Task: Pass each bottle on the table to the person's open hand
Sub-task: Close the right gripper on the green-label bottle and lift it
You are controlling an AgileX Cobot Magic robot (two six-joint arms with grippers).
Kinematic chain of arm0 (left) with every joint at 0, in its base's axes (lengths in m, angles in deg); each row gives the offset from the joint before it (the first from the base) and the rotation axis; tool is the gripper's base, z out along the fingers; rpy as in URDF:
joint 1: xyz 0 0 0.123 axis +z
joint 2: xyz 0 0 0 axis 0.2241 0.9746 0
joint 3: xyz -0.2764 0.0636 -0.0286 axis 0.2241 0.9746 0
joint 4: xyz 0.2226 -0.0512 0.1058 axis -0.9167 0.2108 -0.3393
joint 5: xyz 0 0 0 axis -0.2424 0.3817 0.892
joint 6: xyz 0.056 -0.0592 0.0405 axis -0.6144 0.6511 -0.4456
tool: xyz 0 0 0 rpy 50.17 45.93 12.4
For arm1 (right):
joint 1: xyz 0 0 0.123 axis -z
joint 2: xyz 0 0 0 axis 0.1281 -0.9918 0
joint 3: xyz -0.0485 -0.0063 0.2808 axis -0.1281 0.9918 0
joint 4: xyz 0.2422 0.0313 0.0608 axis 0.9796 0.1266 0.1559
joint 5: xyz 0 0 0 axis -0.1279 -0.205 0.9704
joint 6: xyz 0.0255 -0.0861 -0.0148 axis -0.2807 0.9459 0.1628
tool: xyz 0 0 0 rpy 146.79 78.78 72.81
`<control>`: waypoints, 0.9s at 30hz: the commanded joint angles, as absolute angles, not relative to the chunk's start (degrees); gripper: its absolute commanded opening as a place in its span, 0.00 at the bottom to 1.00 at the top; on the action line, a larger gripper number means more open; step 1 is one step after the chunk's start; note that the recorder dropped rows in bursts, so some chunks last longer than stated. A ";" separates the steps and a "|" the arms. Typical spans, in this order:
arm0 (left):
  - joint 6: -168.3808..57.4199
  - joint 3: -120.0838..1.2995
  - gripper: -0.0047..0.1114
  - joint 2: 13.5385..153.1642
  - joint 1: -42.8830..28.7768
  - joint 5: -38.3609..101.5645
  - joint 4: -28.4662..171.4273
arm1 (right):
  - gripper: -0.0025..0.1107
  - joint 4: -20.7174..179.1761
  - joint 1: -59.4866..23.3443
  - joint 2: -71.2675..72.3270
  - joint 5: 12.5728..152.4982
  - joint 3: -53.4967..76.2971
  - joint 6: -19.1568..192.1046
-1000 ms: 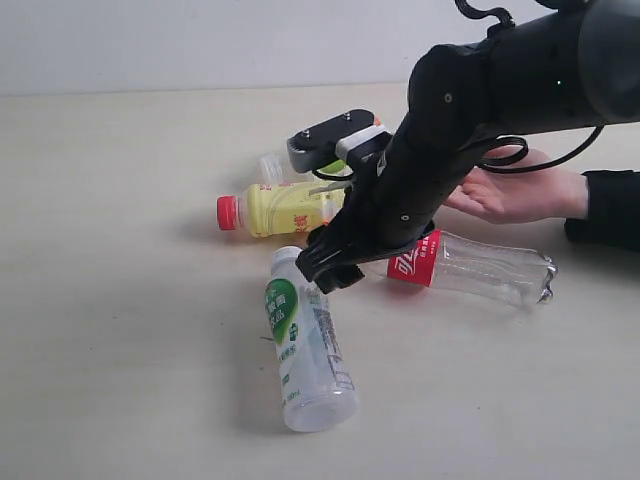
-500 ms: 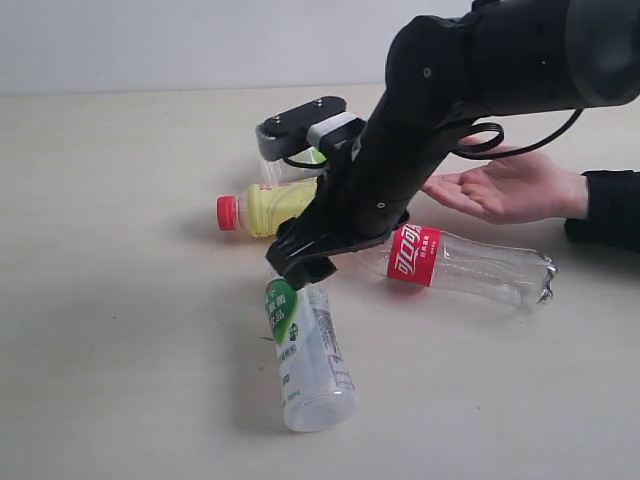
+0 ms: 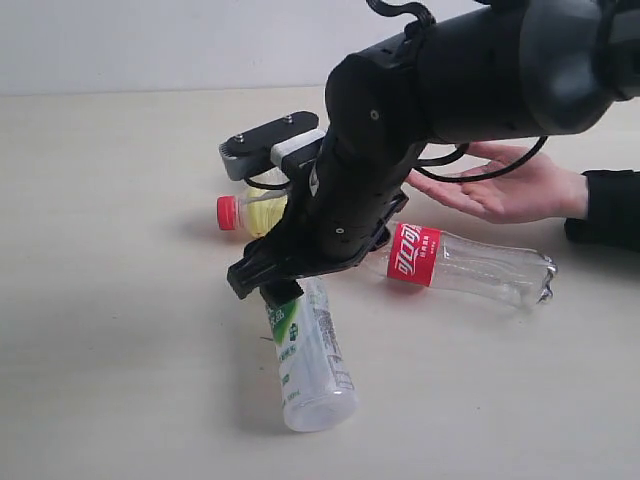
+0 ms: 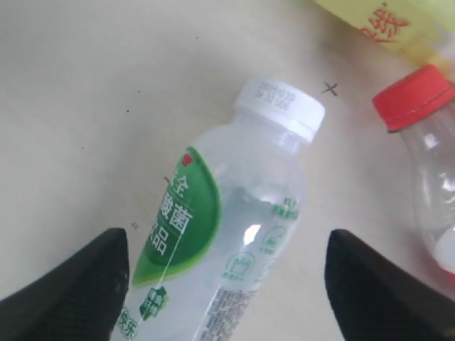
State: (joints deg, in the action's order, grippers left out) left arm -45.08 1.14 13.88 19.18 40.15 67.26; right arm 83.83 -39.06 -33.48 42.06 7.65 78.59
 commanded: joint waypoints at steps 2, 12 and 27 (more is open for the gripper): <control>-45.01 1.30 0.05 13.54 19.32 40.02 67.14 | 0.67 84.25 -39.28 -35.74 42.99 7.23 77.63; -45.01 1.30 0.05 13.54 19.22 40.01 67.14 | 0.67 84.86 -39.28 -41.10 43.23 7.23 77.75; -45.01 1.30 0.05 13.54 19.22 40.01 67.14 | 0.61 84.88 -39.28 -42.45 42.74 7.23 78.20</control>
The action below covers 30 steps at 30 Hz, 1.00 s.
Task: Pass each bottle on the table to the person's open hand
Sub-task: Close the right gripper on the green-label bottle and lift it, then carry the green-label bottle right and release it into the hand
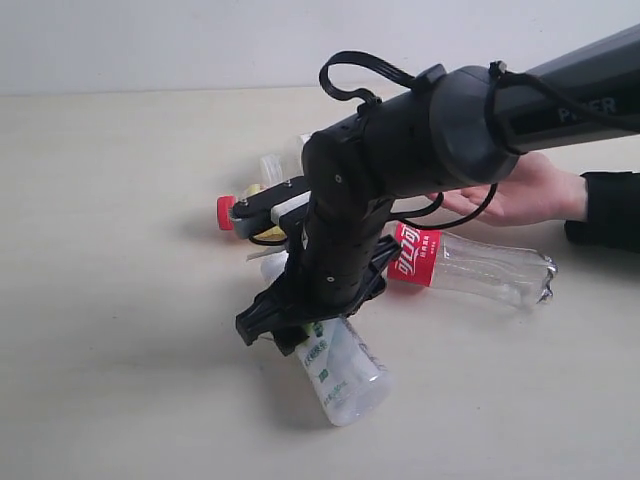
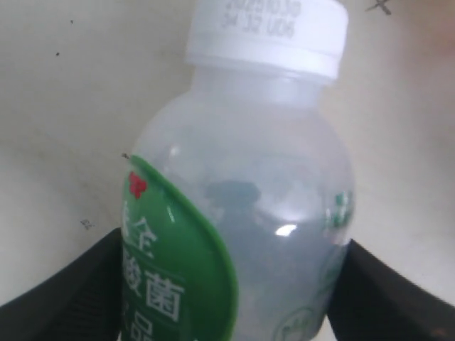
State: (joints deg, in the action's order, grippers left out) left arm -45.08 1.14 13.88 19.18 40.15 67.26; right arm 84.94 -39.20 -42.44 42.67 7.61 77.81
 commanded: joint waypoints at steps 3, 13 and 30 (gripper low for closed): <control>-45.01 1.30 0.05 13.54 19.22 40.01 67.14 | 0.54 84.81 -39.28 -42.45 41.30 7.23 78.70; -45.01 1.30 0.05 13.54 19.22 40.01 67.14 | 0.06 84.81 -39.28 -42.00 38.46 7.23 80.45; -45.01 1.30 0.05 13.54 19.22 40.01 67.14 | 0.02 82.85 -38.85 -18.39 28.14 7.23 88.77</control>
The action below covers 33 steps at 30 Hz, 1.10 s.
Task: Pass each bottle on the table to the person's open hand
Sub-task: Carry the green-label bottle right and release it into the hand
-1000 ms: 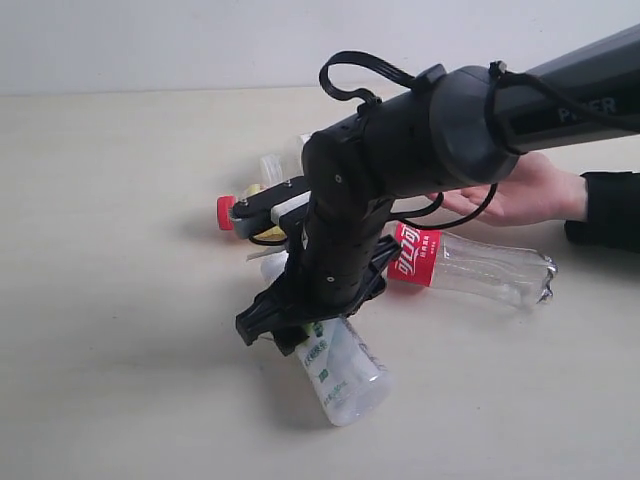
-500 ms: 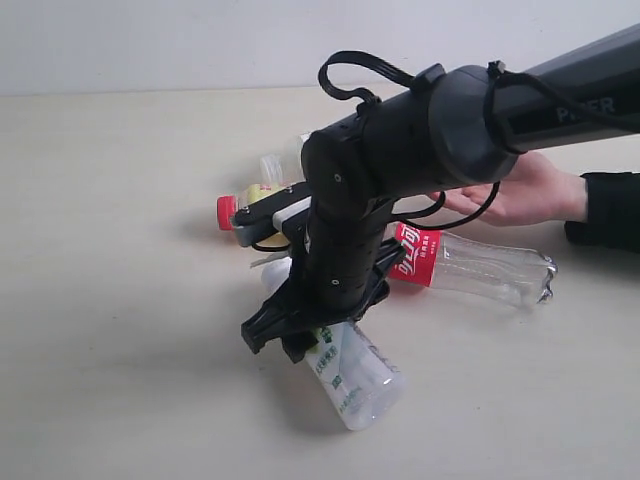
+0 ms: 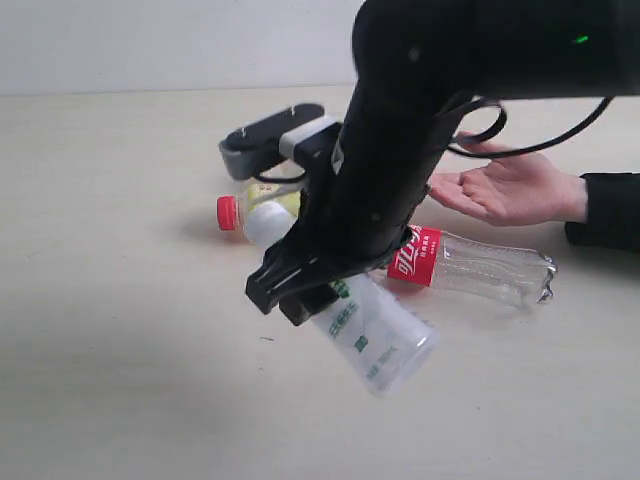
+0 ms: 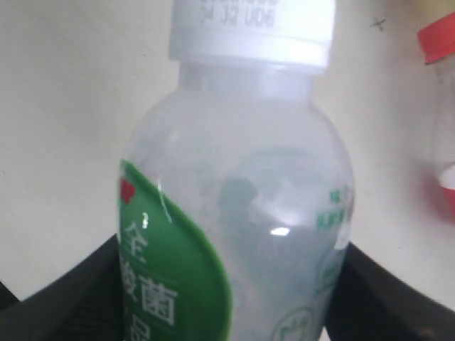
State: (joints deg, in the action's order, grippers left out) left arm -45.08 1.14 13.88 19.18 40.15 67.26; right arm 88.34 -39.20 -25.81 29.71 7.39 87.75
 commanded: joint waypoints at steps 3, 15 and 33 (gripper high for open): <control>-45.01 1.30 0.05 13.54 19.22 40.01 67.14 | 0.02 76.04 -36.63 -12.87 28.14 7.23 84.79; -45.01 1.30 0.05 13.54 19.22 40.01 67.14 | 0.02 70.91 -15.01 -10.57 26.88 7.23 79.77; -45.01 1.30 0.05 13.54 19.22 40.01 67.14 | 0.02 79.23 -6.85 -34.65 20.82 -6.78 83.12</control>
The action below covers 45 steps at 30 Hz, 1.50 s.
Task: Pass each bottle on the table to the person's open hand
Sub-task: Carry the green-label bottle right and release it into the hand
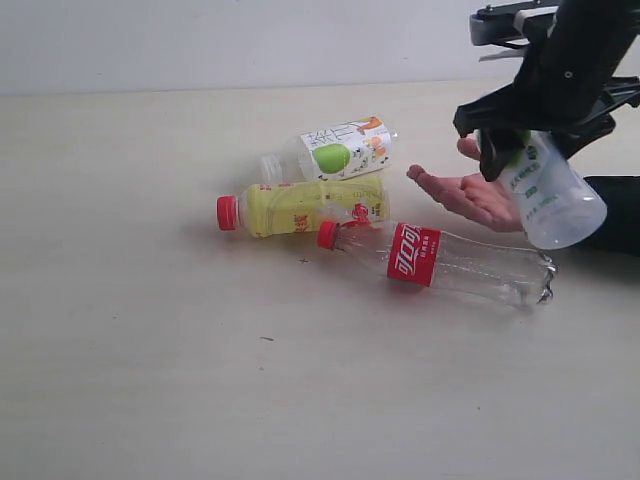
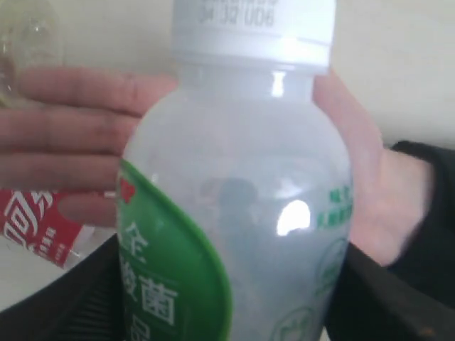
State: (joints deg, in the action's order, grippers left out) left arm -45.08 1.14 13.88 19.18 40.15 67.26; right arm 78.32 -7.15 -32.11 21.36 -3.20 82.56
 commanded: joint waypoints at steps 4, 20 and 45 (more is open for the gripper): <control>-45.01 1.30 0.05 13.54 19.22 40.01 67.14 | 0.02 79.23 -6.85 -36.83 21.12 -8.14 83.24; -45.01 1.30 0.05 13.54 19.22 40.01 67.14 | 0.14 80.77 -6.85 -41.35 20.54 -8.14 83.00; -45.01 1.30 0.05 13.54 19.22 40.01 67.14 | 0.69 80.39 -6.85 -37.90 24.40 -8.14 84.64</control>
State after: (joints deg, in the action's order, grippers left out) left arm -45.08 1.14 13.88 19.18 40.15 67.26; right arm 80.42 -7.15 -40.03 23.04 -7.70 84.08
